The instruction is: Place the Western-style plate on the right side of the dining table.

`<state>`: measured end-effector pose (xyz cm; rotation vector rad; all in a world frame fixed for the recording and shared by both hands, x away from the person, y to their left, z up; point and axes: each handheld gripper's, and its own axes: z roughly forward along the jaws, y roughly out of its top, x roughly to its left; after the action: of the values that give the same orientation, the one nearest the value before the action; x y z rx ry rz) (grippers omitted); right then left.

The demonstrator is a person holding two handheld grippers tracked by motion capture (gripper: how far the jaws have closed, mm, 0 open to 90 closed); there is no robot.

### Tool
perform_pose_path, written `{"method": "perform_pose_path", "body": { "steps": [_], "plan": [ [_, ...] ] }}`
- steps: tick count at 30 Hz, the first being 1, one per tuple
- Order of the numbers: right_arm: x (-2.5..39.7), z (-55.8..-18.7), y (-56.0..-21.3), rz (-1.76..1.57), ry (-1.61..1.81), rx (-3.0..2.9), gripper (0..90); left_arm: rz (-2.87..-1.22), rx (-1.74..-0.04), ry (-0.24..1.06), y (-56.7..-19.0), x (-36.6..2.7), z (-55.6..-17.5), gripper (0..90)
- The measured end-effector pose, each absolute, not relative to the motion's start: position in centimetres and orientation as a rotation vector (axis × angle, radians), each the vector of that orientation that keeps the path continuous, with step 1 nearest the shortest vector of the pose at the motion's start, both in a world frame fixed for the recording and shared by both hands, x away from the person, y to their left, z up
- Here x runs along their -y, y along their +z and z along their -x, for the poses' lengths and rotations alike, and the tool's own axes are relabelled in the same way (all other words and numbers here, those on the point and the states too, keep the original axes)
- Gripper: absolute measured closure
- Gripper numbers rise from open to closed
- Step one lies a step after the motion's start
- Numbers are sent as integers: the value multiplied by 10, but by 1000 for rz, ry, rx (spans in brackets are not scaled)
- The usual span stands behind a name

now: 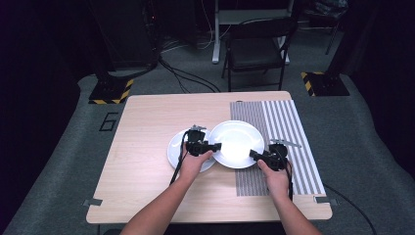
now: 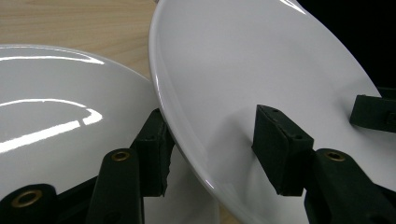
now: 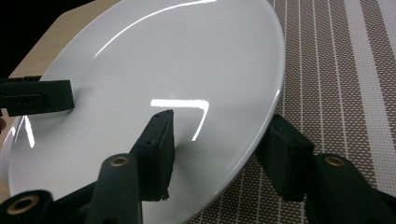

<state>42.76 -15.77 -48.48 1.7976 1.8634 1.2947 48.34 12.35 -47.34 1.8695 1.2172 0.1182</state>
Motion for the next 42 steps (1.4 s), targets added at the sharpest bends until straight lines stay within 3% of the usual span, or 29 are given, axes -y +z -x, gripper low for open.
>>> {"method": "perform_pose_path", "body": {
  "steps": [42],
  "plan": [
    [186, -410, -478, -1834, 1275, -1749, 471, -1908, -1178, 76, -482, -90, -487, 487]
  ]
}}
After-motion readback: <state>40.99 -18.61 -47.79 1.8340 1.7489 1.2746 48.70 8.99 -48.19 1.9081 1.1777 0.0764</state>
